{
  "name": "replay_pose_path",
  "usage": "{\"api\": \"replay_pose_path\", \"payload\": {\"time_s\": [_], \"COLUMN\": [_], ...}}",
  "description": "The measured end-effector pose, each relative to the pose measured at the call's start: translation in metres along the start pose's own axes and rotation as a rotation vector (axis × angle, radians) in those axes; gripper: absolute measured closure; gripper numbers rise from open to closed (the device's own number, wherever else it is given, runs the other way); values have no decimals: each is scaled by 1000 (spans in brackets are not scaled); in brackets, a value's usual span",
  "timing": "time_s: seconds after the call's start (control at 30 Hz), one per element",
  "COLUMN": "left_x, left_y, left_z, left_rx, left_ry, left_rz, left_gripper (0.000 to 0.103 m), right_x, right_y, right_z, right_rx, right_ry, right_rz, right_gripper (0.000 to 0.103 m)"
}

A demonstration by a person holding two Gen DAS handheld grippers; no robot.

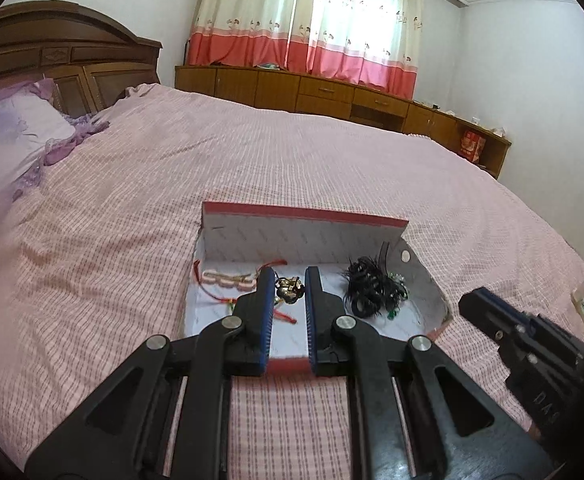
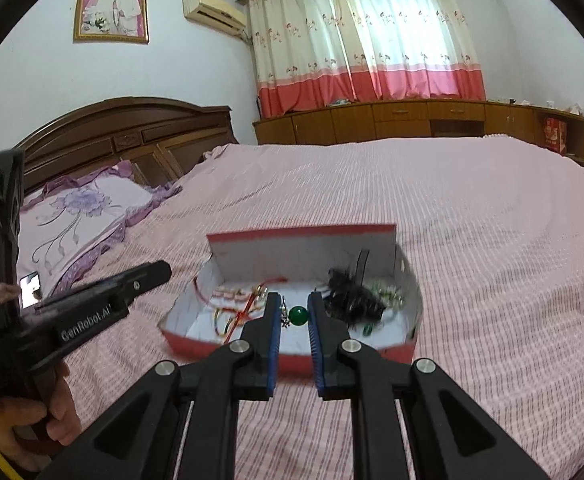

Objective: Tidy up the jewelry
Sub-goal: 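Carry the small gold earring and green-bead earring over the shoebox, then open right tool to drop the green earring while left tool releases the gold earring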

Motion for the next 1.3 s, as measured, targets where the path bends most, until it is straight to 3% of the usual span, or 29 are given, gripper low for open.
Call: {"api": "replay_pose_path", "payload": {"time_s": [0.47, 1.2, 1.3], "left_x": [-8, -10, -9], "left_y": [-15, 3, 3], "left_z": [50, 102, 102], "left_rx": [32, -12, -11], "left_ry": [-48, -85, -94], "left_rz": [-15, 11, 17], "left_gripper": [97, 96, 94], "right_x": [23, 56, 56], "right_y": [-27, 1, 5], "right_z": [54, 116, 119], "right_rx": [34, -41, -50], "right_ry": [62, 98, 97], "right_rz": [-29, -10, -9], "right_gripper": [88, 88, 83]}}
Point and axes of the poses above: each gripper's, at about its wrist camera, not at the fingertips, and z roughly the way its jaws point, x to its right, y to its underside, the point moved 3 cm from there along z, roughly the way its jaws point, and after that the axes turned 9 degrees about -z, right-handed, at the moved point
